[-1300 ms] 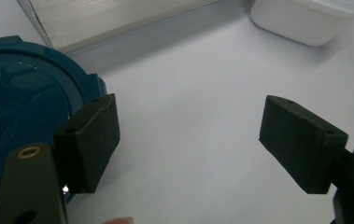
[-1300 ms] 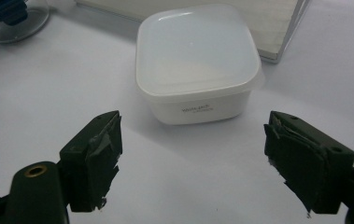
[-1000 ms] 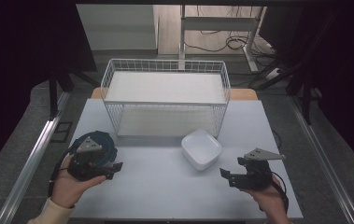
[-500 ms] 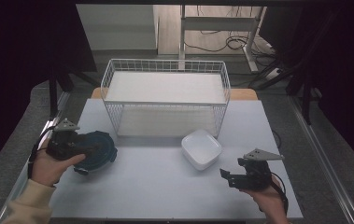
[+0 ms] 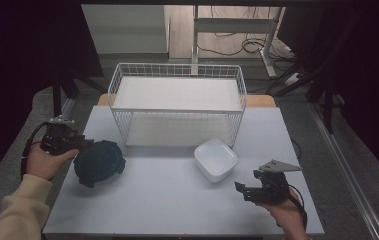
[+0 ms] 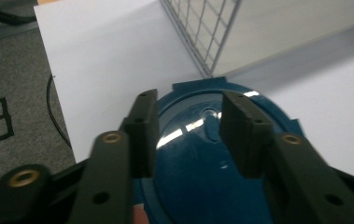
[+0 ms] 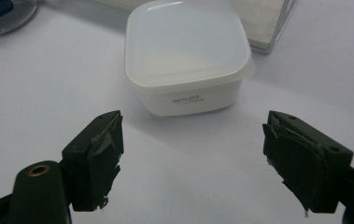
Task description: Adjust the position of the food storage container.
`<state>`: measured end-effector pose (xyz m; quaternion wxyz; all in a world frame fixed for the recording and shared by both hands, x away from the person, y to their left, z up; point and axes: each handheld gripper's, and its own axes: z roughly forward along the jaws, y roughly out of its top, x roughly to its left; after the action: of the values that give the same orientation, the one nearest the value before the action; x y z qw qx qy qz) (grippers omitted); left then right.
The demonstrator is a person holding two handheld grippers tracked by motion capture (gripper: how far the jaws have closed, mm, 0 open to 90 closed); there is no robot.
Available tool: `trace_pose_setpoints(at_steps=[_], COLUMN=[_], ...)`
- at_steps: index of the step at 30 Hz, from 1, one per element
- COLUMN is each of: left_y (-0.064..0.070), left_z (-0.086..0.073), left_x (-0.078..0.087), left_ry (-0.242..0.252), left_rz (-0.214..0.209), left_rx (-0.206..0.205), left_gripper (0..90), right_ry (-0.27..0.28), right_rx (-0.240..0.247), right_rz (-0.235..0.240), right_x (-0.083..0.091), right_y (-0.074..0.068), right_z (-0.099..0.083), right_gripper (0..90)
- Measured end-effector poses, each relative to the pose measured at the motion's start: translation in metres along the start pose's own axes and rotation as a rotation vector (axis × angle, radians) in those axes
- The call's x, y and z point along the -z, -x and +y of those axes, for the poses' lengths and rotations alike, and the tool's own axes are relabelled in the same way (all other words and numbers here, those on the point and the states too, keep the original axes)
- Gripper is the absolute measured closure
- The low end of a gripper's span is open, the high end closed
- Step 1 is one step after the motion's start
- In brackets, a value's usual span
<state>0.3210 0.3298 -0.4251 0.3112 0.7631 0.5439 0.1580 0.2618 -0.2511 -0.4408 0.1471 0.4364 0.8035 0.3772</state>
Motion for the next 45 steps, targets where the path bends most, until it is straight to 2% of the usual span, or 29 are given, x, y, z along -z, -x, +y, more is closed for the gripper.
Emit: trace_pose_setpoints(at_steps=[5,10,14,19,21,26,31,38,45], left_y=[-0.01,-0.024,-0.032,-0.04,-0.044,-0.046,-0.047,-0.045,-0.042], left_z=[-0.001,-0.002,-0.002,-0.003,-0.004,-0.006,-0.01,-0.012,-0.016], left_x=[-0.007,-0.017,-0.026,-0.036,-0.043,-0.052,-0.055,-0.055,-0.051], left_ry=[-0.028,-0.061,-0.09,-0.116,-0.151,-0.171,-0.187,-0.176,-0.184], left_rz=[-0.013,-0.011,0.013,0.034,0.039,0.042,0.04,0.044,0.044], left_rx=[-0.003,0.034,0.046,0.057,0.049,0.039,0.027,0.03,0.022], left_gripper=[67.4,78.0,85.7,88.4,89.1,89.7,89.9,90.0,90.0], right_ry=[-0.007,-0.009,-0.009,-0.009,-0.011,-0.017,-0.011,-0.013,-0.012], right_rx=[0.001,0.005,0.004,0.008,0.009,0.005,0.007,-0.004,0.006], right_rz=[0.002,0.006,0.003,0.004,0.004,0.002,-0.001,-0.004,0.004], right_x=[-0.003,-0.004,-0.005,-0.006,-0.006,-0.008,-0.006,-0.006,-0.006], right_y=[0.0,-0.001,-0.001,-0.002,-0.001,0.0,0.0,0.003,-0.001], right_z=[-0.001,-0.001,-0.002,-0.002,-0.002,-0.003,-0.002,-0.003,-0.002], right_gripper=[20.0,20.0,20.0,20.0,20.0,20.0,20.0,20.0,19.9])
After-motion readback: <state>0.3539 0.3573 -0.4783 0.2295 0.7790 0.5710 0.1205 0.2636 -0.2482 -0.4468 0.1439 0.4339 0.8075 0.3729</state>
